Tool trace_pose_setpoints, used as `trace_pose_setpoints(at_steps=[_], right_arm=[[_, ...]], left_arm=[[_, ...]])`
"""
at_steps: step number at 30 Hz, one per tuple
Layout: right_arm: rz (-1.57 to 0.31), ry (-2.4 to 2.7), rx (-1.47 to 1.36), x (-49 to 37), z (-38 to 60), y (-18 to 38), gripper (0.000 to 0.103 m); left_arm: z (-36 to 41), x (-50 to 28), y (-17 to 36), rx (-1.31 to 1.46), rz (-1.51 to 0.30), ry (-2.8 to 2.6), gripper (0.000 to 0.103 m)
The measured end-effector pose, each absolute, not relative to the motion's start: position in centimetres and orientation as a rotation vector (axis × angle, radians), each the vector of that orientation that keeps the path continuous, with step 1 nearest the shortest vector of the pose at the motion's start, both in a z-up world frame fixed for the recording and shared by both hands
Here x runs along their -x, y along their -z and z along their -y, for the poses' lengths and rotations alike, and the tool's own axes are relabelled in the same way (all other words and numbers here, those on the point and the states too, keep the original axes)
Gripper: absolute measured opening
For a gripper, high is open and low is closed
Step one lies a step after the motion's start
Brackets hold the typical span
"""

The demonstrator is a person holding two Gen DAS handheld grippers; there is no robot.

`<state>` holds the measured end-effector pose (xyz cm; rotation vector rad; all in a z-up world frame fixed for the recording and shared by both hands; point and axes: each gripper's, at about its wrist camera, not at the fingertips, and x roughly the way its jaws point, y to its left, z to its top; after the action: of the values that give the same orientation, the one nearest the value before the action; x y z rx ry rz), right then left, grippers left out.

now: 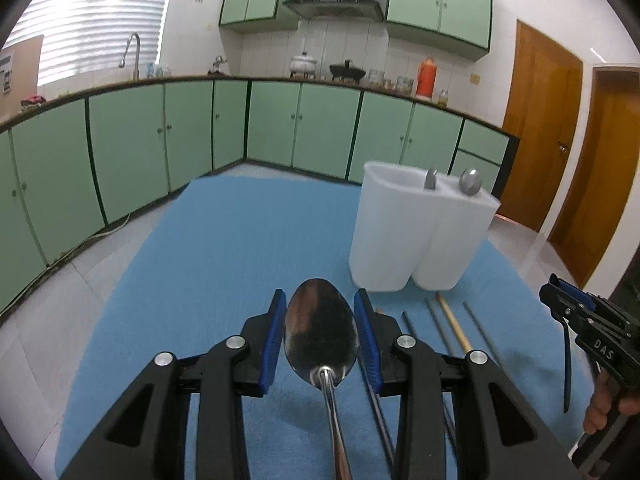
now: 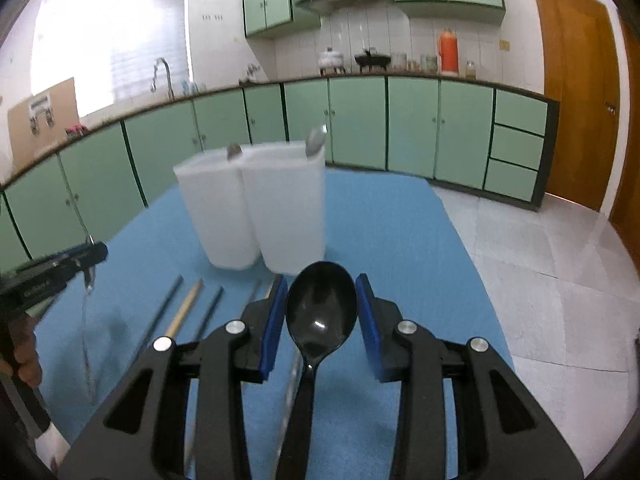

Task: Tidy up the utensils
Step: 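Lift both held spoons and carry them toward the white utensil holder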

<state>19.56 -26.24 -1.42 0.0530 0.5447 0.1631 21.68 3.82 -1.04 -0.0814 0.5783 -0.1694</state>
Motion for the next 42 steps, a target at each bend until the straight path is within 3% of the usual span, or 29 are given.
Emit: trace_pose_setpoints(at_steps=[3,15,18,27,31,33,42], right_arm=[[-0.532,-0.167,-0.059,-19.5,26.6,1.0,0.034],[-0.844,-0.109,-0.002,-22.9,26.7,6.2,0.036],[-0.852,-0.088,0.039,-22.9,26.2,6.4,0.049],[-0.921,-0.070,0.082,-24.3,25.4,6.1,0.053],[-0.979,-0.038,0.076,-25.6,25.7,6.4,0.045],[-0.988,-0.047,0.082,-25.8,25.6,6.4,0.032],[-0.856,-0.128,0.057,-23.4,26.0,4.0,0.031]], left_arm=[[-3.8,-21.2,0.1,0.086,-0.551,0.174,0.035],[-3.8,-21.5,0.5,0.101,-0.571,0.182,0.035],[-3.7,-21.6,0.5,0.097,-0.571,0.187,0.035],[-4.0,-21.9,0.8,0.097,-0.579,0.191,0.035],[-4.0,-21.9,0.9,0.096,-0.583,0.194,0.035],[-4.0,-22.0,0.9,0.095,-0.584,0.193,0.035],[-4.3,-22.3,1.0,0.098,-0.585,0.198,0.035]])
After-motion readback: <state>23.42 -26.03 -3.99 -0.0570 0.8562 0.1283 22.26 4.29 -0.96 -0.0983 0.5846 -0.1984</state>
